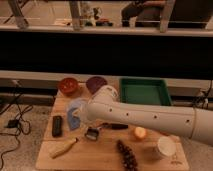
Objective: Wipe purple bowl with sponge
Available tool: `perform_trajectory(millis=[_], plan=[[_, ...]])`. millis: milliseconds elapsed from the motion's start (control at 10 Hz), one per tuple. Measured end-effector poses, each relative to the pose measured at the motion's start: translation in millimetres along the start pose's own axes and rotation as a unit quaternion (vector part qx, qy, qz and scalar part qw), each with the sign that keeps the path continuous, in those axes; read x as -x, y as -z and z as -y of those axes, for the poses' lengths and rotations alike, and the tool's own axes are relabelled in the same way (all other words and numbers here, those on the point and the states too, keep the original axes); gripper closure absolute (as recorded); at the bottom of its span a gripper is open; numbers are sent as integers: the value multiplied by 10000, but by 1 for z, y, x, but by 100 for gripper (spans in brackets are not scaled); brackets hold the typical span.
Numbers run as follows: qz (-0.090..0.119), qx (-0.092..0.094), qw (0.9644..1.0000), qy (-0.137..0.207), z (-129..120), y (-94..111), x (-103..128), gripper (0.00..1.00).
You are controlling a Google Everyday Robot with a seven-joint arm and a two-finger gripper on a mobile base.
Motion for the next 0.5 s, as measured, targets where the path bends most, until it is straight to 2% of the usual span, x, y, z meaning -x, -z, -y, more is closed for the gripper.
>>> perform_trajectory(millis=[300, 500], plan=[[-132, -136, 9997, -156, 35, -12, -27, 100], [-239, -185, 9993, -213, 72, -25, -53, 100]])
